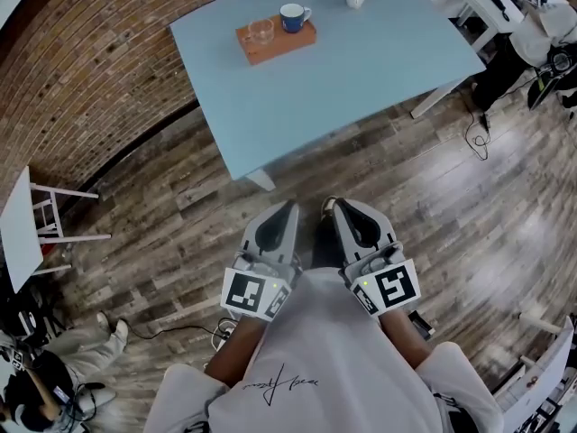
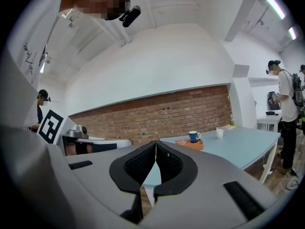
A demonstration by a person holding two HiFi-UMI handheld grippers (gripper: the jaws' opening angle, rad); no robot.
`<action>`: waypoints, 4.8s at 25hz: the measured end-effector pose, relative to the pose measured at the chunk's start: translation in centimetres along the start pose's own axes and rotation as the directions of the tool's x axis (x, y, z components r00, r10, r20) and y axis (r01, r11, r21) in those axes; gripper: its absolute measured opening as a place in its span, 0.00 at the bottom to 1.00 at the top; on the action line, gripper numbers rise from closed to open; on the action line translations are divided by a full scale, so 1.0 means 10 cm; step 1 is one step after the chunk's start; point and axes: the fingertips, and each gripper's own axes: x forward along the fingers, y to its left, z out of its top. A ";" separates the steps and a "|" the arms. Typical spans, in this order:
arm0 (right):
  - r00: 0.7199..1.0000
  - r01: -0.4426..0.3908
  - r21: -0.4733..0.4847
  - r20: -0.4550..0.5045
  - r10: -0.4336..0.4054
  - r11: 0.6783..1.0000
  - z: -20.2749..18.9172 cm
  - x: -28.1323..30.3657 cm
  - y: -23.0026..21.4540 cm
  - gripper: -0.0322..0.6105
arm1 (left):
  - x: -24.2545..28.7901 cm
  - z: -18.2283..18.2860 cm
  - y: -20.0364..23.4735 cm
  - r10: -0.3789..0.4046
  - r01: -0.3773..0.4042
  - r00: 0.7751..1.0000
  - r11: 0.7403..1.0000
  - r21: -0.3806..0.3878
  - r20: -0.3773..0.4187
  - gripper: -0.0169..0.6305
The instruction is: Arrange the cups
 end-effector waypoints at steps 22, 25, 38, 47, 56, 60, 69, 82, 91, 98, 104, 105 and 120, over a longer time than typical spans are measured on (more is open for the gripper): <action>0.992 -0.063 0.109 -0.102 0.074 0.992 -0.03 0.79 -1.68 0.08 | 1.70 0.22 0.30 0.183 -0.183 0.983 0.982 0.038 -0.003 0.04; 0.991 -0.052 0.140 -0.113 0.068 0.989 -0.07 0.83 -1.81 0.08 | 1.76 0.26 0.34 0.204 -0.203 0.979 0.978 0.052 -0.015 0.04; 0.995 -0.049 0.178 -0.078 0.064 0.983 -0.07 0.95 -2.00 0.08 | 1.93 0.30 0.54 0.231 -0.226 0.972 0.969 0.101 -0.040 0.04; 0.989 -0.114 0.139 -0.074 0.125 0.984 0.21 1.38 -2.00 0.08 | 2.26 0.49 0.81 0.224 -0.223 0.975 0.971 0.085 -0.004 0.04; 0.961 -0.226 0.132 -0.130 0.243 0.965 0.26 1.87 -1.90 0.08 | 2.46 0.49 1.22 0.200 -0.200 0.980 0.980 0.024 -0.015 0.04; 0.951 -0.260 0.138 -0.134 0.278 0.956 0.28 2.11 -1.80 0.08 | 2.53 0.59 1.39 0.136 -0.136 0.991 0.989 0.055 -0.001 0.04; 0.953 -0.264 0.100 -0.125 0.275 0.959 0.38 2.54 -1.60 0.08 | 2.49 0.77 1.84 0.108 -0.110 0.994 0.990 0.087 0.028 0.04; 0.929 -0.319 0.098 -0.168 0.331 0.943 0.25 2.83 -1.33 0.08 | 2.42 0.65 2.22 -0.056 0.049 0.998 0.985 0.165 0.036 0.04; 0.912 -0.339 0.102 -0.209 0.353 0.935 0.29 3.10 -1.49 0.08 | 2.65 0.52 2.68 -0.060 0.064 0.998 0.977 0.202 -0.024 0.04; 0.886 -0.357 0.117 -0.270 0.376 0.927 0.14 3.20 -1.59 0.08 | 2.81 0.30 3.03 -0.069 0.076 0.996 0.983 0.167 -0.051 0.04; 0.881 -0.343 0.150 -0.289 0.373 0.927 0.13 3.27 -1.65 0.08 | 2.89 0.24 3.35 -0.017 0.025 0.998 0.989 0.142 -0.058 0.04; 0.881 -0.342 0.153 -0.292 0.373 0.927 0.12 3.28 -1.65 0.08 | 2.91 0.23 3.40 -0.015 0.024 0.998 0.990 0.139 -0.061 0.04; 0.871 -0.329 0.192 -0.317 0.376 0.924 0.00 3.42 -1.62 0.08 | 3.07 0.02 3.73 -0.035 0.063 0.987 0.980 0.187 -0.154 0.04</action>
